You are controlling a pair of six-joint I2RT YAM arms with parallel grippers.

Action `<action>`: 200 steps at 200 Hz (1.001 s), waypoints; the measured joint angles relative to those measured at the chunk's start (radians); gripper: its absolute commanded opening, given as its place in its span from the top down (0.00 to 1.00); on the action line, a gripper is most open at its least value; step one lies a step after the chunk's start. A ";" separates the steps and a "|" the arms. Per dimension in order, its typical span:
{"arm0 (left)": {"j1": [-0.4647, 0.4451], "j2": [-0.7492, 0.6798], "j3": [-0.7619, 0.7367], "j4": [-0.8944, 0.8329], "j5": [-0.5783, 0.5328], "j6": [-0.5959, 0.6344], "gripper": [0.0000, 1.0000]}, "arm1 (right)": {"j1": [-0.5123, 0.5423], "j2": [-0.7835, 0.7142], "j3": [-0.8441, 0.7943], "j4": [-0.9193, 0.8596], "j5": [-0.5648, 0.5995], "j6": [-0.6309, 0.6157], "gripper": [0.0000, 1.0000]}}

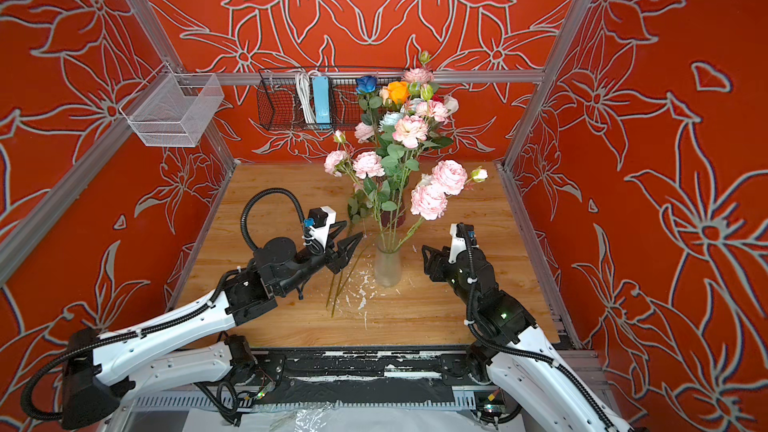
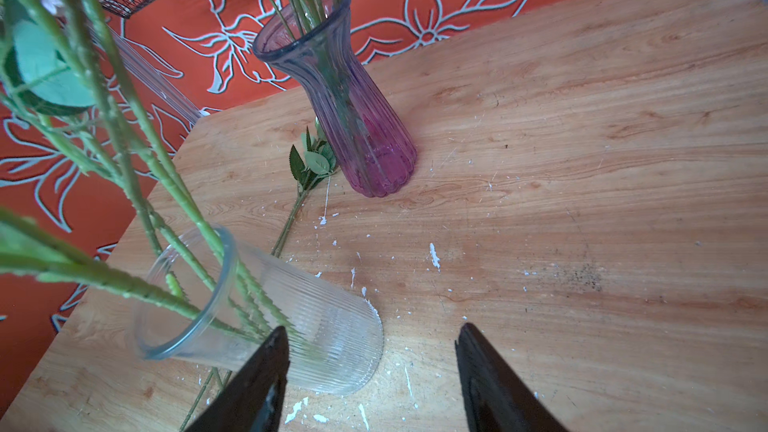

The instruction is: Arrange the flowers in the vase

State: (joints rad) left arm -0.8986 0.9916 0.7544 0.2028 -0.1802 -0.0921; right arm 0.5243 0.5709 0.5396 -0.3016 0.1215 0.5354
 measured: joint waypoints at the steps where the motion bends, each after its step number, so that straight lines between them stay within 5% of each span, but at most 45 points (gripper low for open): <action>1: 0.000 0.000 0.000 -0.003 0.000 0.000 0.41 | 0.000 0.000 0.000 0.000 0.000 0.000 0.35; 86: 0.002 0.243 0.036 -0.227 0.006 0.093 0.43 | 0.000 -0.006 0.002 -0.006 -0.016 0.000 0.34; 156: 0.031 0.316 0.048 -0.179 -0.009 0.151 0.63 | 0.000 -0.039 0.003 -0.030 -0.014 0.000 0.34; 200: 0.047 0.354 0.048 -0.126 0.011 0.163 0.64 | 0.000 -0.040 0.003 -0.040 -0.014 -0.003 0.35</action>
State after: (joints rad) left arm -0.8516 1.3460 0.8021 0.0765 -0.1688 0.0708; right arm 0.5243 0.5304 0.5426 -0.3416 0.1074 0.5320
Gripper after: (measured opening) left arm 0.371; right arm 0.655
